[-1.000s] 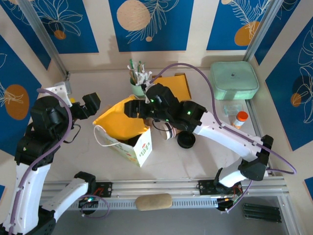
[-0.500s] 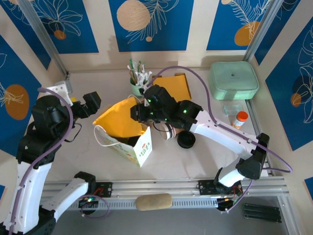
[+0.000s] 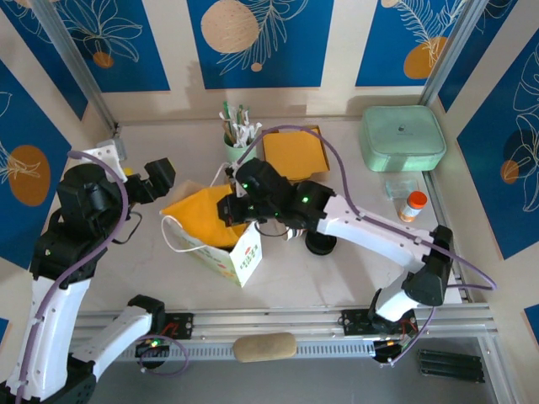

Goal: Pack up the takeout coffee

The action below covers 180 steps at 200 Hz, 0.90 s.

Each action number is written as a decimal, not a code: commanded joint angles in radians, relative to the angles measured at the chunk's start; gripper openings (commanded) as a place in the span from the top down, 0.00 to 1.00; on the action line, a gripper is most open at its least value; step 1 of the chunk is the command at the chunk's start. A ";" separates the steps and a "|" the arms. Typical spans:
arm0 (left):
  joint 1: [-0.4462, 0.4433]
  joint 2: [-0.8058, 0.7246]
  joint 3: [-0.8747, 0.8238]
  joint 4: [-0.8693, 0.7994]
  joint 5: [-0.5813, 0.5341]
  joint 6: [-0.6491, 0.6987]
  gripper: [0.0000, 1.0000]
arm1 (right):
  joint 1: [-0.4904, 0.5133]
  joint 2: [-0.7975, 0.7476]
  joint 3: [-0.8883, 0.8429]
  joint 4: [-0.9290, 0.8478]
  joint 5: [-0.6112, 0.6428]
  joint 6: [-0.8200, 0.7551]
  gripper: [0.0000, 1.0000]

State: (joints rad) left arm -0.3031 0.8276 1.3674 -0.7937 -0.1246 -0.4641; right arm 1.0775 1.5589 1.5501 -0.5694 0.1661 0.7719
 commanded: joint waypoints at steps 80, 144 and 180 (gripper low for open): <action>0.009 0.028 -0.002 0.025 -0.006 0.012 0.01 | -0.075 -0.124 0.120 -0.040 -0.146 -0.057 0.26; 0.260 0.251 0.013 0.124 0.050 0.151 0.01 | -0.536 -0.445 -0.126 -0.189 -0.028 -0.150 0.01; 0.394 0.296 -0.191 0.346 -0.008 0.202 0.01 | -0.892 -0.493 -0.323 -0.156 0.075 -0.190 0.01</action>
State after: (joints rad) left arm 0.0376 1.1259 1.2984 -0.6151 -0.1062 -0.3305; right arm 0.3321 1.0588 1.3430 -0.7033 0.1356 0.6331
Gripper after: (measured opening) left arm 0.994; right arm 0.990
